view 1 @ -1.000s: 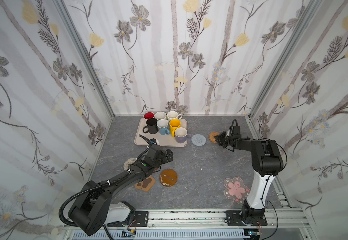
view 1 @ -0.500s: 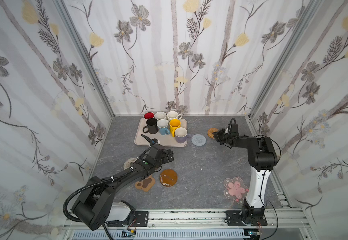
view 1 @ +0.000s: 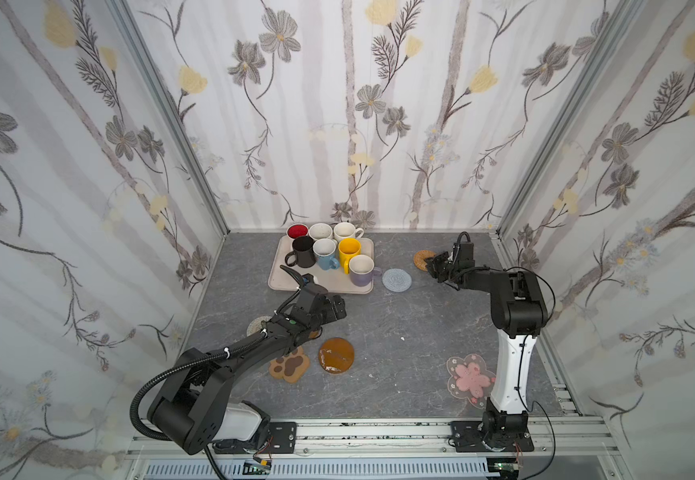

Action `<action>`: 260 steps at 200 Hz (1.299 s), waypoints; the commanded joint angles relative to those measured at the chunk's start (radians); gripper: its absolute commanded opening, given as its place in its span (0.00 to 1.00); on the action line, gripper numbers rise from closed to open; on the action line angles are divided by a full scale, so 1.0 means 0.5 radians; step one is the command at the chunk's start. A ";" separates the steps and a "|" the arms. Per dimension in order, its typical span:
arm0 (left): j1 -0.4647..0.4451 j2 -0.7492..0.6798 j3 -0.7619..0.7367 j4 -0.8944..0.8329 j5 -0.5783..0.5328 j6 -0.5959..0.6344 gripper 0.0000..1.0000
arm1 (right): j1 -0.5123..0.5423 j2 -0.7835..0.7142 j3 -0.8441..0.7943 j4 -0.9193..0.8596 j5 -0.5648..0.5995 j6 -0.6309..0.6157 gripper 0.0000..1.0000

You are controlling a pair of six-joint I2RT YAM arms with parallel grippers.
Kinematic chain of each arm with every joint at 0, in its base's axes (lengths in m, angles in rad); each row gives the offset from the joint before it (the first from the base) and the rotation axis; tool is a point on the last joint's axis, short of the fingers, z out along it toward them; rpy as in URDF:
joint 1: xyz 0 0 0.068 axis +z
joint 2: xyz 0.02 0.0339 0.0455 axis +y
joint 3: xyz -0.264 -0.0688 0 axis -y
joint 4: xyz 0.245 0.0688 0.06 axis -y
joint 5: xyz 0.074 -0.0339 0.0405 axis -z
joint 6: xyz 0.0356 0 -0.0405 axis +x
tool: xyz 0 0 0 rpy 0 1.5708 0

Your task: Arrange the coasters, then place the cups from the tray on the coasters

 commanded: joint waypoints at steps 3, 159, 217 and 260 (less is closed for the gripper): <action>0.013 -0.059 0.028 0.021 -0.019 0.007 1.00 | 0.002 -0.162 -0.003 -0.018 0.087 -0.144 0.32; 0.074 -0.400 -0.186 0.006 0.000 -0.066 1.00 | 0.559 -0.355 -0.340 -0.260 0.195 -0.544 0.34; 0.073 -0.371 -0.192 0.012 0.010 -0.079 1.00 | 0.579 -0.161 -0.194 -0.273 0.201 -0.381 0.34; 0.074 -0.339 -0.188 0.022 0.010 -0.076 1.00 | 0.573 -0.055 -0.048 -0.285 0.197 -0.278 0.34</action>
